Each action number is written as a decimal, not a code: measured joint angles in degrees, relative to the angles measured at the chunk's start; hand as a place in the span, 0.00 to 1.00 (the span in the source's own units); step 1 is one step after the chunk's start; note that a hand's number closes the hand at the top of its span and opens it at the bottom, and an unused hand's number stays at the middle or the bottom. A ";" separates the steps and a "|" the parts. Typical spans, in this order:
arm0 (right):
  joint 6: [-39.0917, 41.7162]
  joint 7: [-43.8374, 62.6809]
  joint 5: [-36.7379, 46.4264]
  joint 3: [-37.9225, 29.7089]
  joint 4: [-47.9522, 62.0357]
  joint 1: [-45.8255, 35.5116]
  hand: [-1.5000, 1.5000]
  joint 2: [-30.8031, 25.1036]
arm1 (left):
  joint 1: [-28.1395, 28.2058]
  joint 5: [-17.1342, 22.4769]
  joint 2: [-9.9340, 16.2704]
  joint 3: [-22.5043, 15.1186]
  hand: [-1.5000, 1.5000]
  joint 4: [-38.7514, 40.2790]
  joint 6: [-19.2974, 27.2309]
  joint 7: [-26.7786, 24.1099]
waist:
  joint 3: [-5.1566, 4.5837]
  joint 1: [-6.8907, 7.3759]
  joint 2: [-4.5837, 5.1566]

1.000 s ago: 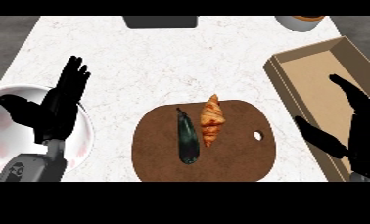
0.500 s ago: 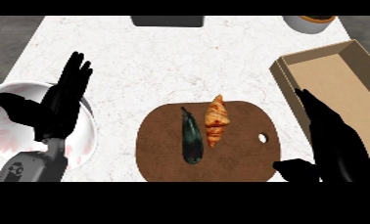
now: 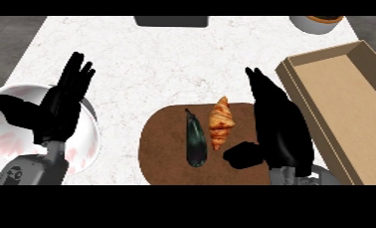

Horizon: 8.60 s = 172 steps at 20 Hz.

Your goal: Pick the croissant from the cutting board and place it in the cardboard box

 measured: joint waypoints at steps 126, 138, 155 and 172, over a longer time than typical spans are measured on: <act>5.22 -16.24 21.03 -9.25 -15.57 0.59 1.00 3.59 | 2.65 -8.98 -9.60 10.51 0.50 -1.14 -10.08 2.98 | 0.13 -1.34 0.08; -4.30 -34.50 17.20 -29.37 3.60 1.54 1.00 -8.04 | 3.53 -9.56 -10.30 10.77 0.50 -2.90 -10.52 3.19 | 0.15 -0.97 0.19; -4.61 -52.63 13.98 -37.55 40.34 -1.29 0.00 -17.24 | 3.24 -10.96 -11.10 10.24 0.50 -4.02 -10.35 4.88 | 0.18 -0.60 0.30; -16.20 -65.90 -17.83 -57.72 34.53 -5.74 0.00 -9.61 | 3.94 -10.41 -10.63 11.97 0.50 -3.20 -11.08 4.02 | 0.18 -1.98 -0.23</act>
